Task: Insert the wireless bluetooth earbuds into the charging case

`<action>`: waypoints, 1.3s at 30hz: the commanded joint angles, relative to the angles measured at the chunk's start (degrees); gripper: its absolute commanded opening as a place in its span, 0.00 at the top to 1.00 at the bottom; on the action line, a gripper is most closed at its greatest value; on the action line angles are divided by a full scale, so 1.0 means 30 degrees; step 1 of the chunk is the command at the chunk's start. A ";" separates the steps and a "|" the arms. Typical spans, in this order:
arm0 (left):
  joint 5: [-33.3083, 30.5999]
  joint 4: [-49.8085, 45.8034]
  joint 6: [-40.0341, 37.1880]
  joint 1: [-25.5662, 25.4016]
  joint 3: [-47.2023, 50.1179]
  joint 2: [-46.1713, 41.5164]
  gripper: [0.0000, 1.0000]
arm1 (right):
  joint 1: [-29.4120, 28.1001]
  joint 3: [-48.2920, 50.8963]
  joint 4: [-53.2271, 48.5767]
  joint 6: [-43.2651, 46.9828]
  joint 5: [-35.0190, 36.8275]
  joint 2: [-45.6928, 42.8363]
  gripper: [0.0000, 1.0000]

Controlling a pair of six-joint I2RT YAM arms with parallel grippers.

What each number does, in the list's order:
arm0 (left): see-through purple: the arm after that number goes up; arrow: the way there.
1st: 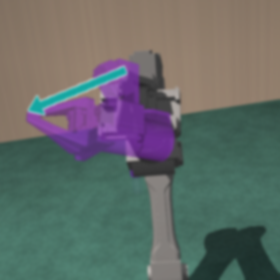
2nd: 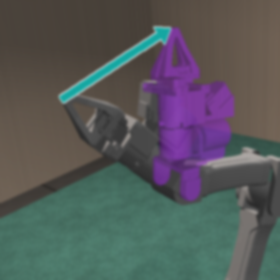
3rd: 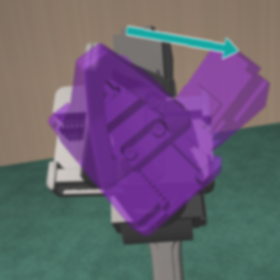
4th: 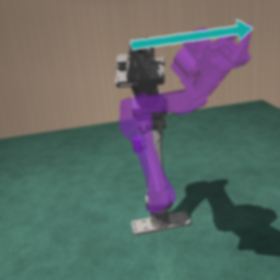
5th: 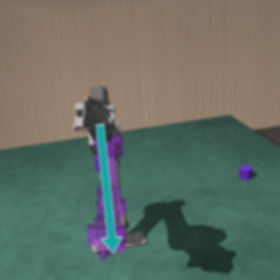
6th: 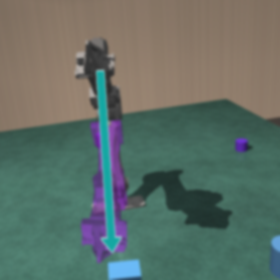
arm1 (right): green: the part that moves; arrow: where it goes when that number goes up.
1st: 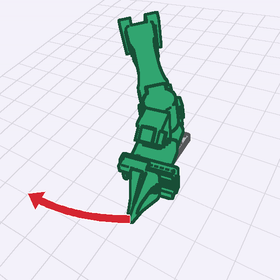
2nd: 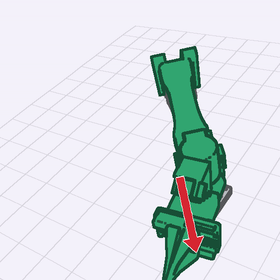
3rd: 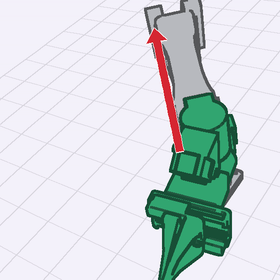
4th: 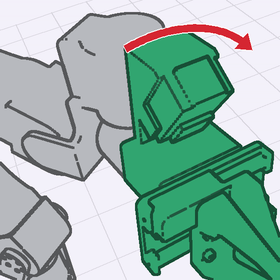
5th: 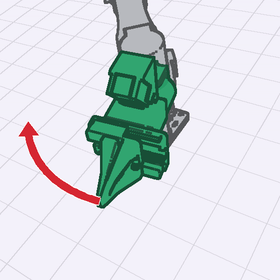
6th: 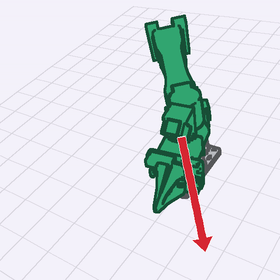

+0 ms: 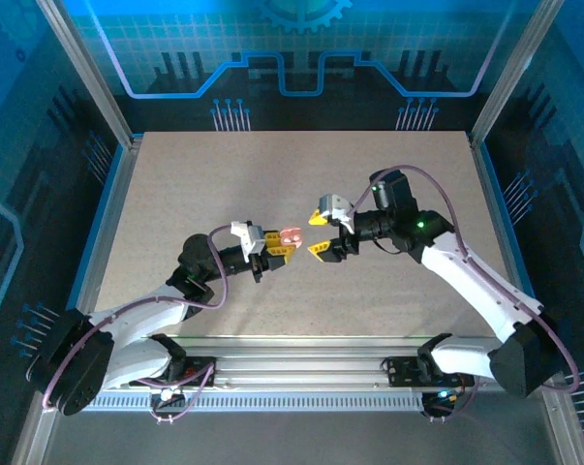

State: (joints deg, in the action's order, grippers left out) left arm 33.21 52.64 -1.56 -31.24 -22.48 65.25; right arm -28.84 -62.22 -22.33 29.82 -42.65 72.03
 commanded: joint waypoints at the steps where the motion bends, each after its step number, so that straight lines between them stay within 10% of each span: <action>1: 0.0765 0.0333 -0.0168 -0.0059 -0.0607 -0.0101 0.83 | -0.0311 -0.1254 -0.1143 0.0688 0.0229 0.1005 0.35; 39: 0.1243 0.0372 -0.0532 -0.0073 -0.0503 -0.0054 0.83 | -0.0981 -0.2167 -0.2665 0.4836 -0.0494 0.1162 0.56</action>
State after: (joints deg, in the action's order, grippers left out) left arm 34.89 51.64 -2.04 -31.46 -22.48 65.25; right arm -30.85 -65.36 -27.42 42.44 -43.29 73.58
